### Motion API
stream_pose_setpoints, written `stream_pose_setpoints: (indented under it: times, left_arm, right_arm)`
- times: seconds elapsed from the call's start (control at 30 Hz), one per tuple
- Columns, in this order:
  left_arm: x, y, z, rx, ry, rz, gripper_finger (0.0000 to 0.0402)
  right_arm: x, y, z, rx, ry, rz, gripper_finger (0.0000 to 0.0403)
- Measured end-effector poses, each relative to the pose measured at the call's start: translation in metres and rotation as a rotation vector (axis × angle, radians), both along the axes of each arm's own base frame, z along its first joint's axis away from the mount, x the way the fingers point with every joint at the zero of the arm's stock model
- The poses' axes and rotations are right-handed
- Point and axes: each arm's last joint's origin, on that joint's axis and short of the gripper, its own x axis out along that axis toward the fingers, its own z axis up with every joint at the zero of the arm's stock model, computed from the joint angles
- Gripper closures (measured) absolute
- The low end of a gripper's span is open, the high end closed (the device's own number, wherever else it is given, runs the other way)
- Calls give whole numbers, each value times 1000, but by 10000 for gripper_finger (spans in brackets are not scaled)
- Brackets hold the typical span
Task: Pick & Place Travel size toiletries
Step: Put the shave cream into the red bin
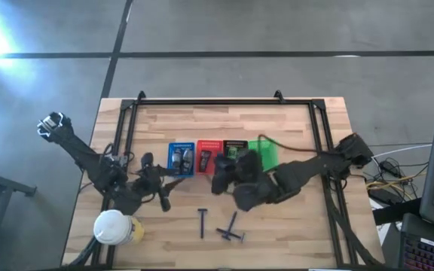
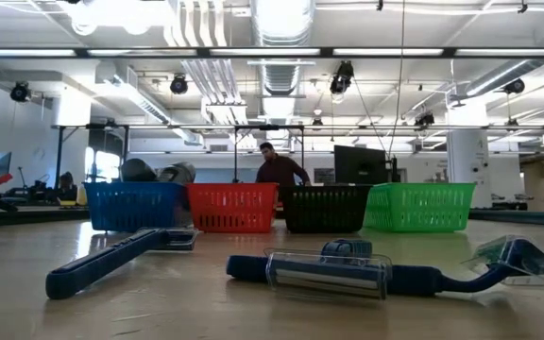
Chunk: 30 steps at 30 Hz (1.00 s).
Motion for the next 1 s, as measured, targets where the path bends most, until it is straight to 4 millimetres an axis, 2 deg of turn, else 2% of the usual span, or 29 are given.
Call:
stream_pose_setpoints:
  times: [0.3, 0.43, 0.63, 0.8, 1.0]
  left_arm:
    - [29, -2, 20, 138, -159, 187, 186]
    - [43, 1, 21, 150, -190, 170, 168]
    - [46, 4, 38, 95, -330, 173, 169]
    - [46, 9, 53, 111, -457, 57, 182]
    - [52, 17, 55, 125, -462, 87, 204]
  right_arm:
    - [9, -23, 15, -26, -273, -69, 293]
    - [11, -30, 32, -83, -354, -67, 292]
    - [13, -36, 46, -97, -433, -10, 293]
    - [12, -37, 51, -81, -481, -2, 290]
    - [13, -39, 54, -63, -523, 5, 293]
